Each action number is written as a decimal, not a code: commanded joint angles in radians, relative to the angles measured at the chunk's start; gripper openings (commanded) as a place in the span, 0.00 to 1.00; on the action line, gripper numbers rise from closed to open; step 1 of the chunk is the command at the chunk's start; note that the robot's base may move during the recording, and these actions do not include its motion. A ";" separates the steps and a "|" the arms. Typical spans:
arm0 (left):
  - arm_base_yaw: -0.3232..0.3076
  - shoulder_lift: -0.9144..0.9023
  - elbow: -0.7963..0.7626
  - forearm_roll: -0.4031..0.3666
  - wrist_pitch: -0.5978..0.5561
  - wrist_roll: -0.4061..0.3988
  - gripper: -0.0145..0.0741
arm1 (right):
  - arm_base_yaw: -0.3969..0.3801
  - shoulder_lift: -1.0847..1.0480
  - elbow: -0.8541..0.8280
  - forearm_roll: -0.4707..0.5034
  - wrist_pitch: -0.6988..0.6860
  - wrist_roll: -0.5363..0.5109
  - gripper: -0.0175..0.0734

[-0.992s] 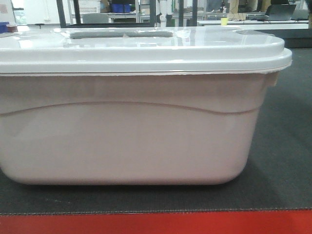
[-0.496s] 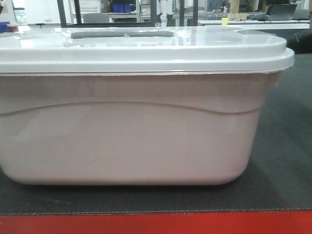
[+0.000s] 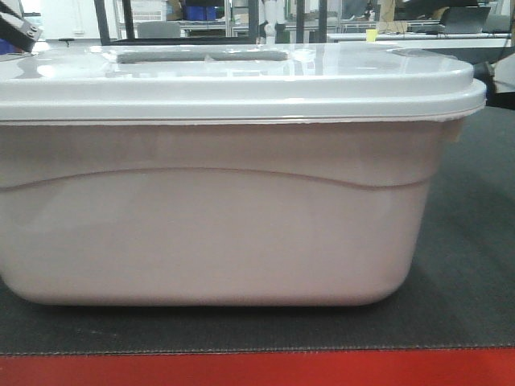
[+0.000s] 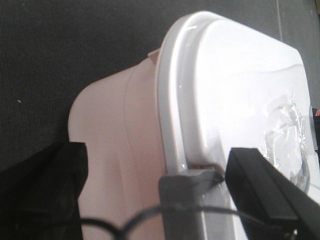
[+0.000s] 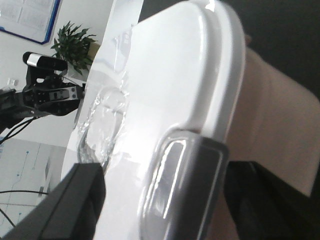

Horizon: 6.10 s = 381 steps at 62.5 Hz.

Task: Grab white bin and place on right shelf
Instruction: 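Close both grippers on the bin's lid rims at its two ends, then lift the white bin off the table with both grippers, then hold the bin raised with both grippers while the base turns away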

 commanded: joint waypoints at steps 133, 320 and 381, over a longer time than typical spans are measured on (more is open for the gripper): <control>-0.203 -0.128 -0.274 -0.583 0.141 -0.128 0.02 | 0.016 -0.296 -0.227 0.435 0.107 0.171 0.26; -0.203 -0.130 -0.274 -0.584 0.128 -0.128 0.02 | 0.016 -0.296 -0.227 0.435 -0.196 0.171 0.26; -0.203 -0.130 -0.274 -0.584 0.128 -0.128 0.02 | 0.016 -0.296 -0.227 0.435 -0.196 0.171 0.26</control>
